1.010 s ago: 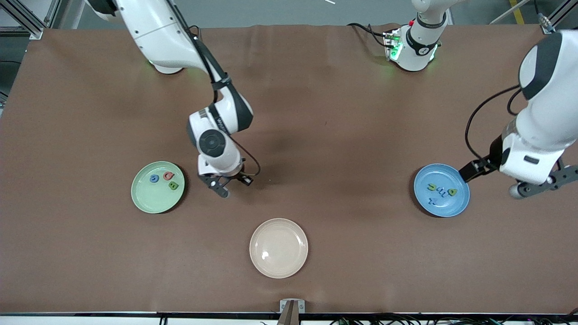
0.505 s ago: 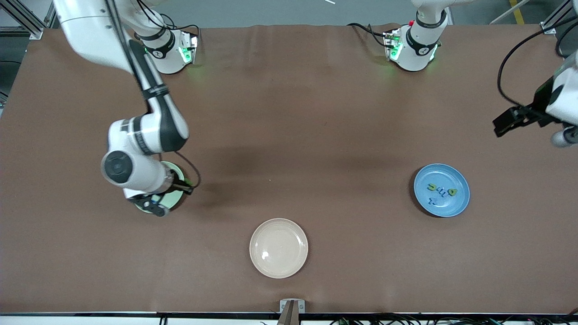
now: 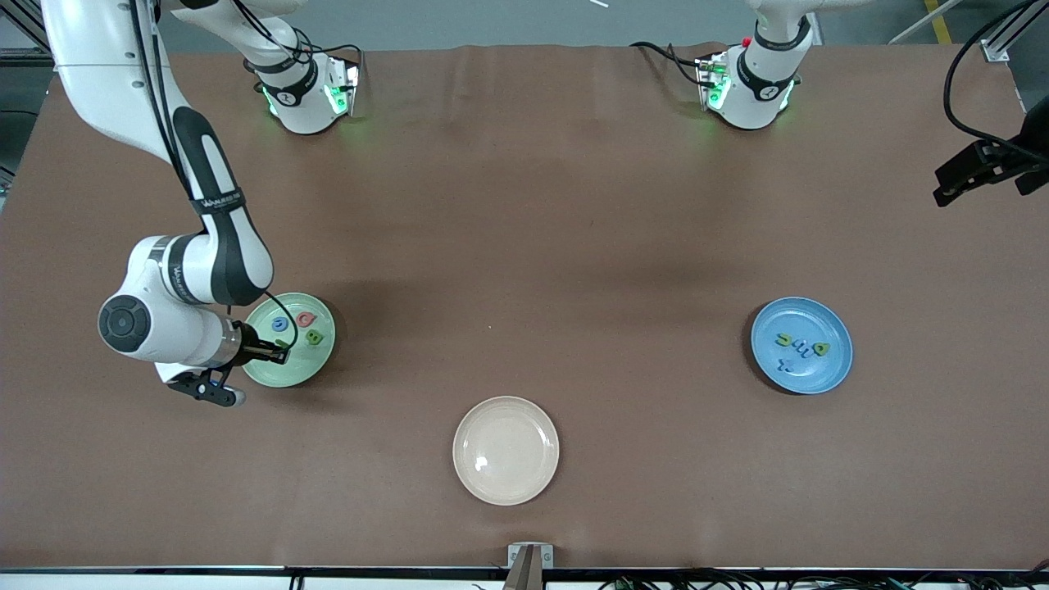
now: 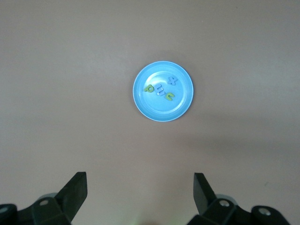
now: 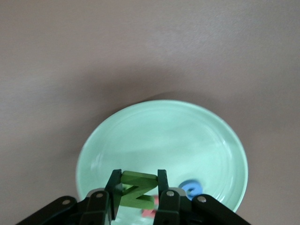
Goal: Sort upper and lower case letters into plates
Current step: 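Lower the N onto the green plate and open the right gripper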
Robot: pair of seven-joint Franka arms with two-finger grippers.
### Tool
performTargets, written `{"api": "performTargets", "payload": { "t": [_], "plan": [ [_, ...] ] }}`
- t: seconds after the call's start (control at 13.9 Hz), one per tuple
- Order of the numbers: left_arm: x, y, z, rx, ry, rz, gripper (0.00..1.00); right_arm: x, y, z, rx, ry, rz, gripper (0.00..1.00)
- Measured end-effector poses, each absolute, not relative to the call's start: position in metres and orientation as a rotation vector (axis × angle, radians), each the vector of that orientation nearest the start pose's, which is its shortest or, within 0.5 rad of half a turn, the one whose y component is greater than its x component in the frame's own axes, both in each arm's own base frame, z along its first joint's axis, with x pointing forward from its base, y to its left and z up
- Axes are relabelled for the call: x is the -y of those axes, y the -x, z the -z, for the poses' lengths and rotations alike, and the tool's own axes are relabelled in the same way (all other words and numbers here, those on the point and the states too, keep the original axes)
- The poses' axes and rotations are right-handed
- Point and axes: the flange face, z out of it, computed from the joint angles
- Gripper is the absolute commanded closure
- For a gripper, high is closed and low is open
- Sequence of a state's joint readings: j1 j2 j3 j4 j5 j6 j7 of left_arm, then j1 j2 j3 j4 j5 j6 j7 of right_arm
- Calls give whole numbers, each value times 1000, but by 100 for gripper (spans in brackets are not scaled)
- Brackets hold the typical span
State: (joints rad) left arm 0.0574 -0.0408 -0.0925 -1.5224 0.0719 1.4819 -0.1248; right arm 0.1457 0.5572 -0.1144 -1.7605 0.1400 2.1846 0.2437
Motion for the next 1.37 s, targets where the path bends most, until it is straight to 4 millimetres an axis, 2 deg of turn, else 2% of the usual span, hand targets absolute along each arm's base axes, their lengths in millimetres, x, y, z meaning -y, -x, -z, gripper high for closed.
{"api": "performTargets", "payload": {
  "t": [0.14,0.29,0.36,0.79,0.87,0.94,1.01,1.08,1.15,1.37],
  "plan": [
    [15,-527,-664,144,3079,-3,0,-24,-644,-220,-432,3080,-210,95],
    [15,-525,-665,145,3086,-3,0,-26,-637,-204,-428,3082,-234,93],
    [15,-525,-665,144,3086,-3,0,-27,-634,-200,-426,3082,-246,89],
    [18,-525,-664,138,3088,-5,0,-27,-624,-185,-426,3083,-299,81],
    [18,-525,-664,137,3088,-5,0,-27,-623,-184,-426,3083,-301,68],
    [18,-525,-664,137,3088,-5,0,-27,-623,-184,-426,3083,-297,48],
    [18,-525,-664,136,3088,-5,0,-27,-624,-184,-426,3083,-293,38],
    [19,-525,-664,134,3088,-5,0,-27,-624,-184,-426,3083,-288,14],
    [19,-525,-664,132,3088,-5,0,-27,-625,-185,-425,3084,-280,0],
    [24,-525,-664,121,3088,-4,0,-28,-631,-192,-422,3083,-252,0]
  ]
}}
